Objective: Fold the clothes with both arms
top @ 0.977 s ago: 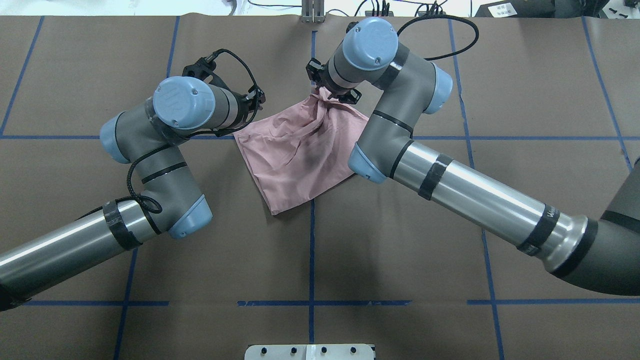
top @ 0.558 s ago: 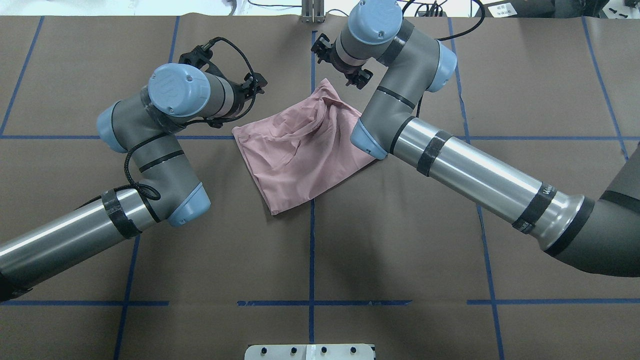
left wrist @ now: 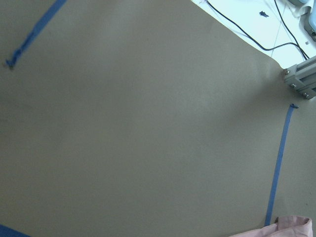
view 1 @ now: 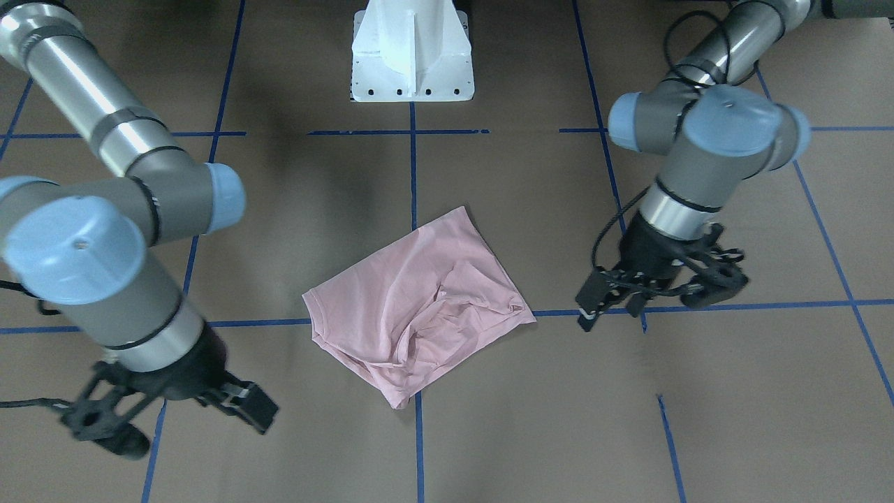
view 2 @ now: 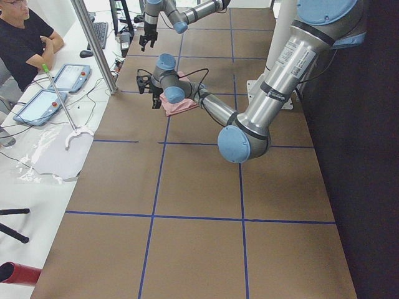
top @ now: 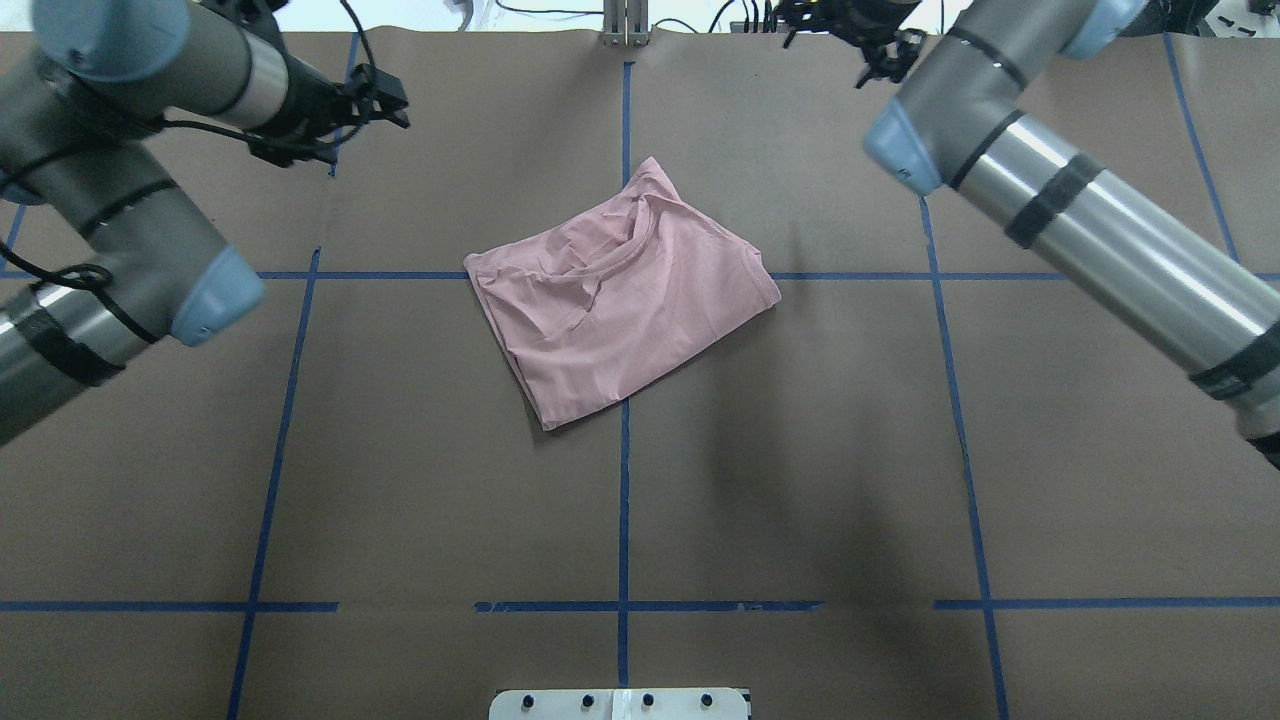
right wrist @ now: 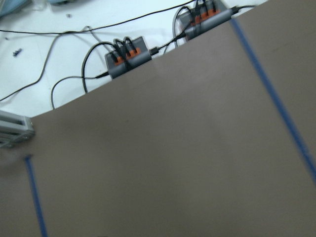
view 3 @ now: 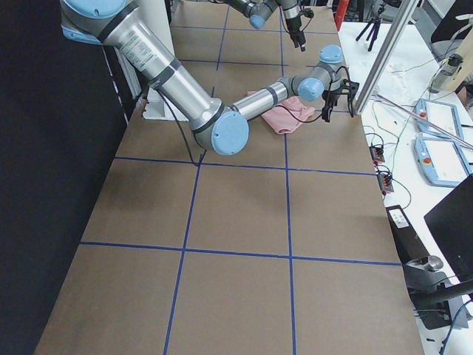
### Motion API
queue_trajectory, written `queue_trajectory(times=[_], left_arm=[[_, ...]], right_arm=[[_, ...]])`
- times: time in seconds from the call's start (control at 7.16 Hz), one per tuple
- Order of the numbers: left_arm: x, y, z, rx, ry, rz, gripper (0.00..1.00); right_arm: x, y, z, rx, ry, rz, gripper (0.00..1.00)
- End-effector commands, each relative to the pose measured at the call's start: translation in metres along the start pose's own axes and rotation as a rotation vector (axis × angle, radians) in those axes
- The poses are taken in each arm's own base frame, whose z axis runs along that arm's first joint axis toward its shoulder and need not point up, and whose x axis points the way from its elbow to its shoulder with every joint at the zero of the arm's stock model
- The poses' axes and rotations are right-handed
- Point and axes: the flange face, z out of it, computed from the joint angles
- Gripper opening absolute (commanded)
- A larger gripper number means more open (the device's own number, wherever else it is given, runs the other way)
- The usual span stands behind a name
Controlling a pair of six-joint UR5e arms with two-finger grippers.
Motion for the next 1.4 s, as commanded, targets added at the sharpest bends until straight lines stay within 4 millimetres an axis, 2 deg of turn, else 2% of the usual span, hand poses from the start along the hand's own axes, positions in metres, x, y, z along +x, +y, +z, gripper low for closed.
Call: queue_trajectory(times=[0.0, 0.14, 0.28, 0.42, 0.56, 0.7, 0.84, 0.98, 1.12, 1.26], left_arm=[[-0.115, -0.059, -0.084, 0.046, -0.139, 0.320, 1.00], [-0.152, -0.077, -0.110, 0.036, -0.209, 0.451, 1.00], [-0.196, -0.099, -0.136, -0.006, -0.296, 0.599, 1.00], [-0.234, -0.122, -0.166, -0.059, -0.361, 0.701, 1.00], [-0.264, -0.132, -0.187, -0.130, -0.381, 0.779, 1.00], [-0.308, -0.120, -0.190, -0.206, -0.324, 0.842, 1.00], [-0.355, -0.084, -0.185, -0.270, -0.256, 0.847, 1.00], [-0.374, -0.070, -0.182, -0.258, -0.250, 0.821, 1.00], [-0.393, -0.064, -0.176, -0.273, -0.271, 0.801, 1.00], [-0.414, -0.056, -0.171, -0.274, -0.328, 0.802, 1.00]], right_arm=[[0.211, -0.035, -0.080, -0.090, 0.195, -0.413, 1.00], [0.288, -0.047, -0.118, -0.170, 0.202, -0.486, 1.00], [0.374, -0.053, -0.148, -0.241, 0.174, -0.599, 1.00], [0.439, -0.052, -0.163, -0.304, 0.161, -0.650, 1.00], [0.508, -0.040, -0.177, -0.332, 0.149, -0.650, 1.00], [0.555, -0.015, -0.171, -0.348, 0.080, -0.643, 1.00], [0.572, 0.004, -0.163, -0.355, 0.064, -0.615, 1.00], [0.581, 0.013, -0.159, -0.363, 0.075, -0.591, 1.00], [0.575, 0.010, -0.160, -0.341, 0.056, -0.571, 1.00], [0.583, 0.011, -0.154, -0.315, 0.072, -0.513, 1.00]])
